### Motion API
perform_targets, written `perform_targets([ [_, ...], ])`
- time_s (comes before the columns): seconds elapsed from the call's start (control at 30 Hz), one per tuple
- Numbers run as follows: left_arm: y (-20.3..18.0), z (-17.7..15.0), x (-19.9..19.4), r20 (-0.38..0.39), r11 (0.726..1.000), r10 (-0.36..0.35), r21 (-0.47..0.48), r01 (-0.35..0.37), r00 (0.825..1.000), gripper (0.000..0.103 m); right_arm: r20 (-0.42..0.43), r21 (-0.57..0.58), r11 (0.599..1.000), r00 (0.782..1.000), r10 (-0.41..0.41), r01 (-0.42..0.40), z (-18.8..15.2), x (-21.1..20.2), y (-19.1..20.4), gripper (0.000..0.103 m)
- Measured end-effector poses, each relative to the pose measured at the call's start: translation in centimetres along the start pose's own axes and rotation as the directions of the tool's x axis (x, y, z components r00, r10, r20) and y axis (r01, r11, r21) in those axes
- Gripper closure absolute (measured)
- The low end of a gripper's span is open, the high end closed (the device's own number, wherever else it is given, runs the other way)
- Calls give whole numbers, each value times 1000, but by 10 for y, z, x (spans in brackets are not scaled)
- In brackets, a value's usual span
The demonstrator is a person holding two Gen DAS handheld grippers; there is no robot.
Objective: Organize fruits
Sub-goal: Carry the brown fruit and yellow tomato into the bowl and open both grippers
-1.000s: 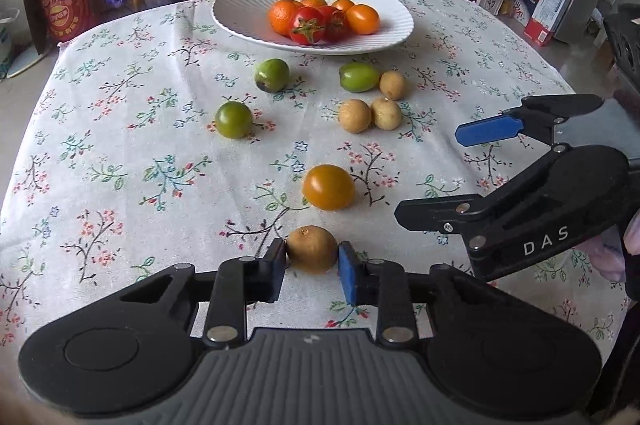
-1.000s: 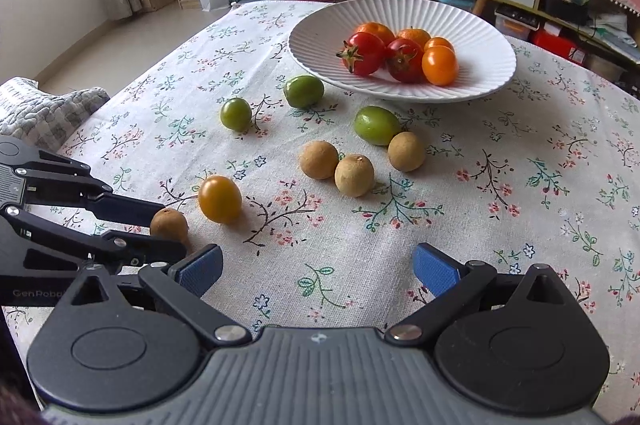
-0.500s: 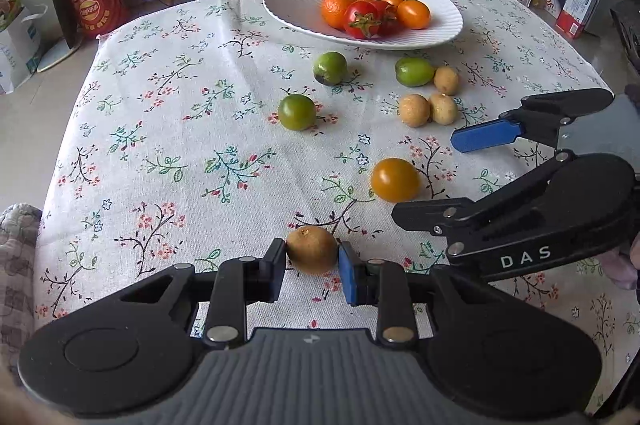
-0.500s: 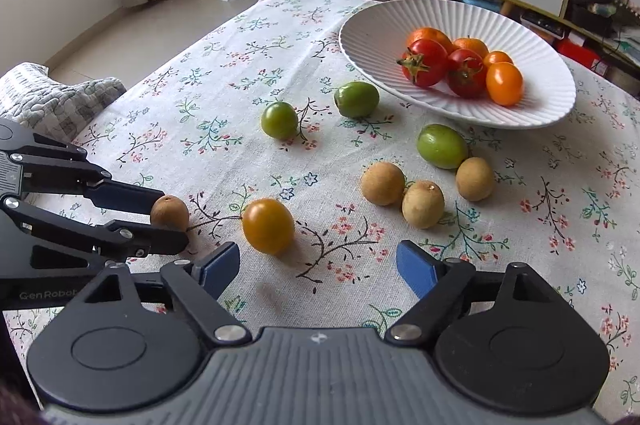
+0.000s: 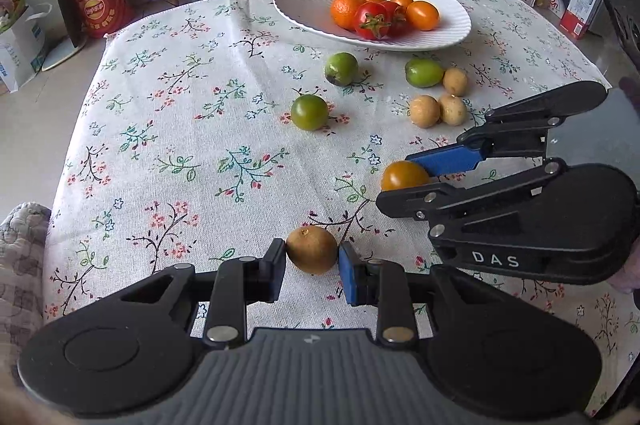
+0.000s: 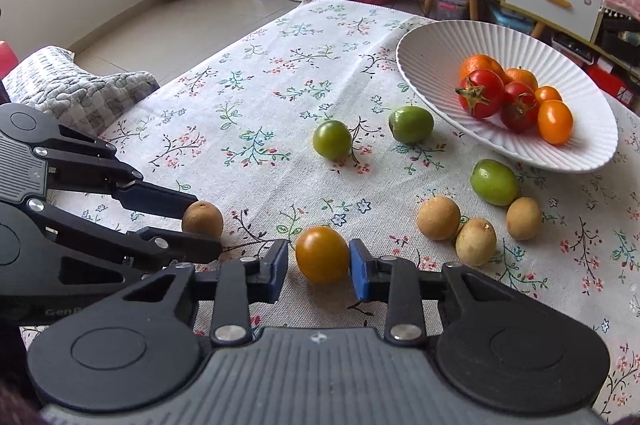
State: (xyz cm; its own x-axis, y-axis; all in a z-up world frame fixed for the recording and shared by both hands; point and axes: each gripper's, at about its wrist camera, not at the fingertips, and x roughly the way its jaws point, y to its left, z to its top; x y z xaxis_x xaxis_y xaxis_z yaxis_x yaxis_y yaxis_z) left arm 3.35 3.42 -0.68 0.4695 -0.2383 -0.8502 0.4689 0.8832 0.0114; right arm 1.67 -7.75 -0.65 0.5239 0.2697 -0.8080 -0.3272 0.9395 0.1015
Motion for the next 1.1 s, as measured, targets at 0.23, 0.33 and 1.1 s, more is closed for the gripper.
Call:
perform_targets([
  [0.23,0,0,0,4,1000,-4,-3,4,1000,79,7,-9,1000,1000,4,-4,0,-3,1,78],
  [0.33,1,0,0,8,1000,-6,-7,6,1000,79,17,-1,1000,1000,5,-5,1,-8,-2,78],
  [1.1,-6,29,-5,108,990,-86,-99,97,990,79,129,153,988,990,-53,33,7,-48,-63,78],
])
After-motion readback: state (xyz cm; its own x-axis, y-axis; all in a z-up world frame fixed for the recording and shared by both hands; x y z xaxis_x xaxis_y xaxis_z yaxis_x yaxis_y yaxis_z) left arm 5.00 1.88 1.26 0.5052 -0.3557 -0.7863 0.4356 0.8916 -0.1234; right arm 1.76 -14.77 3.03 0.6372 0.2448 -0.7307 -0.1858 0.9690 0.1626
